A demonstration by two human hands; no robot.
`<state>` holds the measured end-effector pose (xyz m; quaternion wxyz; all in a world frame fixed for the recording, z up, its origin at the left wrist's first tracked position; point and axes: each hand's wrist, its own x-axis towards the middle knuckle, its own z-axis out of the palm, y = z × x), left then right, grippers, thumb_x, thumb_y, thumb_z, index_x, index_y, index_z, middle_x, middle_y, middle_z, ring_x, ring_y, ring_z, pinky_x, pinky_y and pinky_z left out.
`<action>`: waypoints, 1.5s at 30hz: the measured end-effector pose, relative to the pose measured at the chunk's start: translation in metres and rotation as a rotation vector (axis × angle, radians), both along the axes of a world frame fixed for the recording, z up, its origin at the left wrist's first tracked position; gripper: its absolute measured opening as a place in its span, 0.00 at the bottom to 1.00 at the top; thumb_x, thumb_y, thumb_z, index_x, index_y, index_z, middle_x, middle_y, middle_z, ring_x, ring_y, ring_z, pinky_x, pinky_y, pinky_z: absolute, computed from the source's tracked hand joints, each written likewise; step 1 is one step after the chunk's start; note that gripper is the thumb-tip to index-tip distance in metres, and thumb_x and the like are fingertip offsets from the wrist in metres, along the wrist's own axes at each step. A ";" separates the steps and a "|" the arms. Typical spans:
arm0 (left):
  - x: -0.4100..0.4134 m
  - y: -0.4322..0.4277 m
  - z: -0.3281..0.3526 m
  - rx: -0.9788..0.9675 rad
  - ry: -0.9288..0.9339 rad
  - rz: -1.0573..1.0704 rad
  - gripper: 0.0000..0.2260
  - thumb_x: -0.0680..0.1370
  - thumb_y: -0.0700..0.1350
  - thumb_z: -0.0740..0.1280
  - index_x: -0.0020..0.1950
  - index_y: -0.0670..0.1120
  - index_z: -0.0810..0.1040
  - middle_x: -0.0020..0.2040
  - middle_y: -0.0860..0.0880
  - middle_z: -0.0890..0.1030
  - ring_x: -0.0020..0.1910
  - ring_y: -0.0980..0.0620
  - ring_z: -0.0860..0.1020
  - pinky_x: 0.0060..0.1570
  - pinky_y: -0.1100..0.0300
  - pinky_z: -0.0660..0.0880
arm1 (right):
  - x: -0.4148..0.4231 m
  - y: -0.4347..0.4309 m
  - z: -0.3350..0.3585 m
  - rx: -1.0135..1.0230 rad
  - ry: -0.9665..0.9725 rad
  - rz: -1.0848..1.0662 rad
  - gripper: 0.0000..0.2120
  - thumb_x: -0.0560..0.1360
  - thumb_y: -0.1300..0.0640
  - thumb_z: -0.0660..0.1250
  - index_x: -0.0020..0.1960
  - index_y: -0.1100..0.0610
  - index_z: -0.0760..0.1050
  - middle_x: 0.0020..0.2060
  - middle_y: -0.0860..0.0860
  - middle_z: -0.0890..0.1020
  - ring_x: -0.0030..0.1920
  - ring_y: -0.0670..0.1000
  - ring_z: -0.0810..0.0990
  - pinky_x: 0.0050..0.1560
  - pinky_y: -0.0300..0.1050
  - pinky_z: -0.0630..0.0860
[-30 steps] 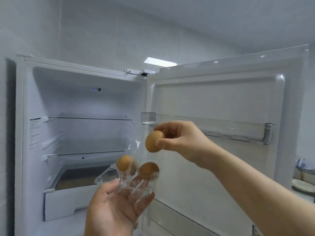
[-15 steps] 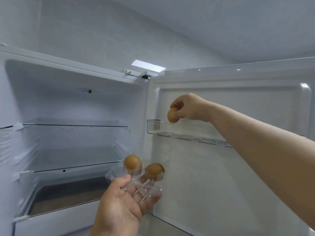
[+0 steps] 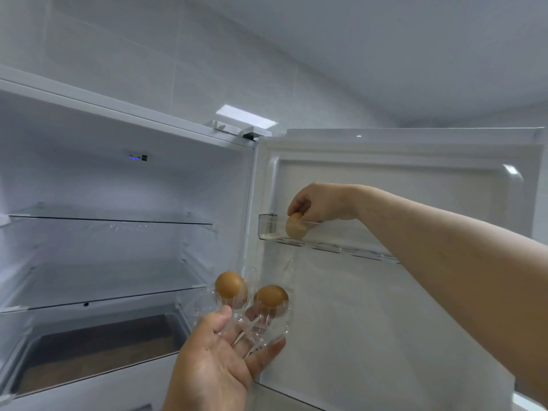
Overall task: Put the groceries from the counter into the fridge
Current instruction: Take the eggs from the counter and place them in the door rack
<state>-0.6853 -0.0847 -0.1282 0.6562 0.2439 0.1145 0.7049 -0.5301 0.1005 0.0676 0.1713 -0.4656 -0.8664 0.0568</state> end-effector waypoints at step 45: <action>0.016 -0.001 -0.011 -0.050 0.118 0.060 0.44 0.55 0.35 0.78 0.71 0.48 0.69 0.61 0.36 0.79 0.59 0.35 0.78 0.37 0.38 0.81 | -0.071 -0.120 -0.064 0.126 -0.238 0.207 0.13 0.71 0.52 0.74 0.54 0.52 0.79 0.46 0.47 0.82 0.46 0.48 0.81 0.44 0.40 0.81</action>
